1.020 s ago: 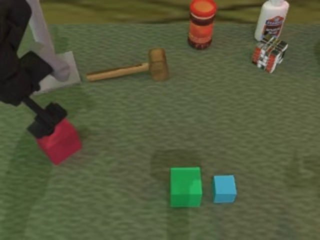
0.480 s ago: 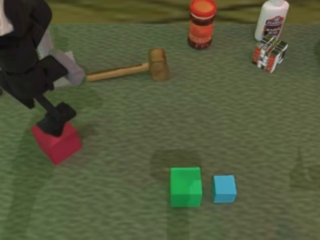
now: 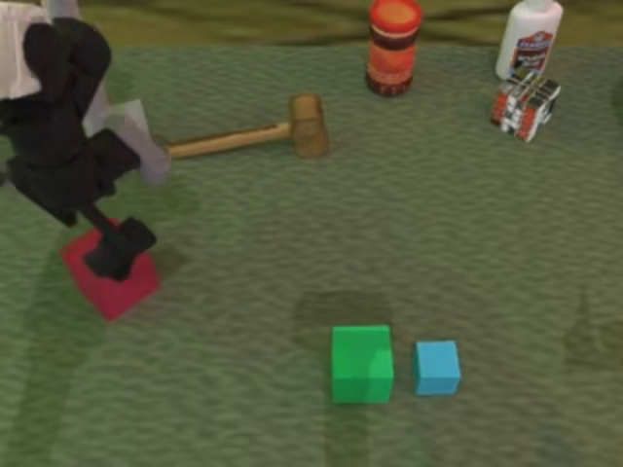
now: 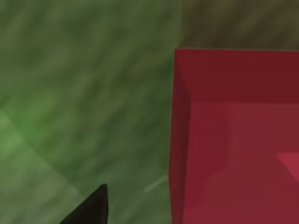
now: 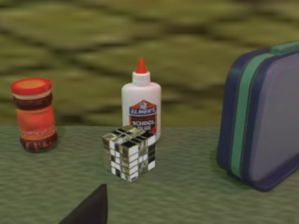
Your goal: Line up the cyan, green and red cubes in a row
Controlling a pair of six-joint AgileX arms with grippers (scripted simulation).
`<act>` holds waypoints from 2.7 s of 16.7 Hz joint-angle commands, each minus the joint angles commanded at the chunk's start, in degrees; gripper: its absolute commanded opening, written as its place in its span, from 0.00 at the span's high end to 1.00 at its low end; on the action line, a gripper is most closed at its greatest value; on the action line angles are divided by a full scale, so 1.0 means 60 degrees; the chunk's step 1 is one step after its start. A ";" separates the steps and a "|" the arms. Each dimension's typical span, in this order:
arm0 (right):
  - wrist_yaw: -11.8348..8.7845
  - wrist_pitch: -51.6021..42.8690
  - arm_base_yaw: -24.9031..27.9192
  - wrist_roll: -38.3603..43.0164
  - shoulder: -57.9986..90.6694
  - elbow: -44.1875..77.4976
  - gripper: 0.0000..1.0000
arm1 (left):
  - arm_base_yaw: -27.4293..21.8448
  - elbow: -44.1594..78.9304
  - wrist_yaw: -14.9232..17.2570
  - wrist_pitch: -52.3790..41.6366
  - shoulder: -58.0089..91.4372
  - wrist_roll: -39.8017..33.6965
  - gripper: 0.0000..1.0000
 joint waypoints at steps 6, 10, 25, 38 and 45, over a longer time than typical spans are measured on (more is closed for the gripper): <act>0.0000 0.0000 0.0000 0.0000 0.0000 0.0000 0.00 | -0.0004 -0.1116 0.0006 0.1938 0.0810 0.0009 0.00; 0.0000 0.0000 0.0000 0.0000 0.0000 0.0000 0.00 | -0.0004 -0.1131 0.0006 0.1959 0.0822 0.0009 0.00; 0.0000 0.0000 0.0000 0.0000 0.0000 0.0000 0.00 | -0.0004 -0.1131 0.0006 0.1959 0.0822 0.0009 1.00; 0.0000 0.0000 0.0000 0.0000 0.0000 0.0000 0.00 | 0.0115 -0.0352 0.0041 0.0474 0.0163 -0.0030 1.00; 0.0000 0.0000 0.0000 0.0000 0.0000 0.0000 0.00 | 0.0124 0.0161 0.0031 -0.0437 -0.0296 -0.0021 1.00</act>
